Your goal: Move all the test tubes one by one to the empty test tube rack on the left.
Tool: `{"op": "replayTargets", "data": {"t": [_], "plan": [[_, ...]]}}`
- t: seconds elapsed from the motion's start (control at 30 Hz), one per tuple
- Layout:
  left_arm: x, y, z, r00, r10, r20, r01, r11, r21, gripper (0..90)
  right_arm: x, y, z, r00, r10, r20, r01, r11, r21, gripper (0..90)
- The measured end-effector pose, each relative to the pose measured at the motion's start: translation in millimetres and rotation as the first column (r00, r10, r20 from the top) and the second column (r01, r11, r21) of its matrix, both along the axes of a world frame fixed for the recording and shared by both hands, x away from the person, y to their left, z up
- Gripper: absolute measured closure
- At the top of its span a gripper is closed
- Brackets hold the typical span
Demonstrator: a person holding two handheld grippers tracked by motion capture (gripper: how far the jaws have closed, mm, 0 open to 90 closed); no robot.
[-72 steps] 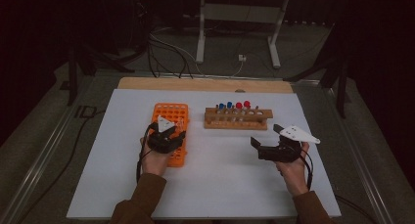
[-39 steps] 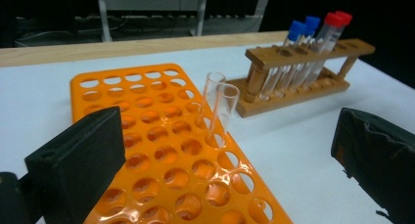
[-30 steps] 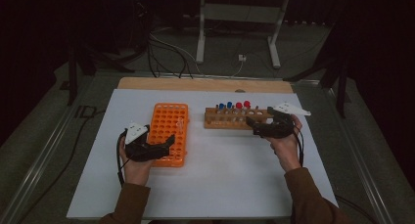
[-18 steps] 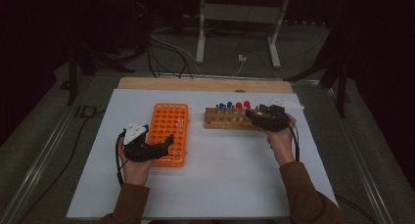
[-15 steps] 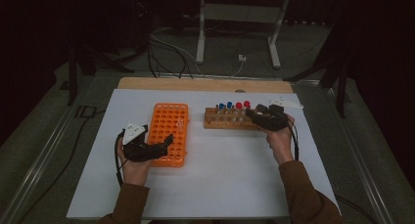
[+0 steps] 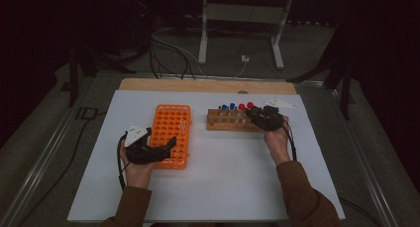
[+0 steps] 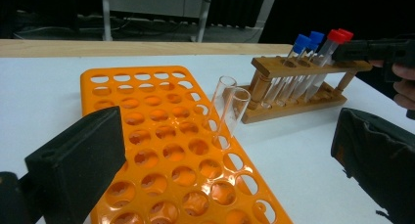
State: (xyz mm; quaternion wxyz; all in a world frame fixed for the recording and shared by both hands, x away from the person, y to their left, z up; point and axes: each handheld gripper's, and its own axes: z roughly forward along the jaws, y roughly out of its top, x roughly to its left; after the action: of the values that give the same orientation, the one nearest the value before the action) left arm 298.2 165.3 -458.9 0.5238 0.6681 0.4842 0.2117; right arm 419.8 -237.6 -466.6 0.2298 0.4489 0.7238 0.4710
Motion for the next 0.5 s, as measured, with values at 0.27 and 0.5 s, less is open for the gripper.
{"op": "replayTargets", "data": {"t": [0.27, 0.5], "plan": [[-0.2, 0.5, -1.9, 1.0, -0.002, -0.002, 0.002, 1.0, 0.003, 0.5, 1.4, 8.3, 2.4, 1.0, 0.008, 0.005, -0.008, 1.0, -0.015, 74.4], [-0.3, 3.2, -2.9, 1.0, 0.007, -0.001, -0.007, 1.0, -0.003, 0.6, -2.5, 9.9, 9.9, 0.9995, 0.006, 0.032, -0.006, 1.0, -0.017, 74.8]]}}
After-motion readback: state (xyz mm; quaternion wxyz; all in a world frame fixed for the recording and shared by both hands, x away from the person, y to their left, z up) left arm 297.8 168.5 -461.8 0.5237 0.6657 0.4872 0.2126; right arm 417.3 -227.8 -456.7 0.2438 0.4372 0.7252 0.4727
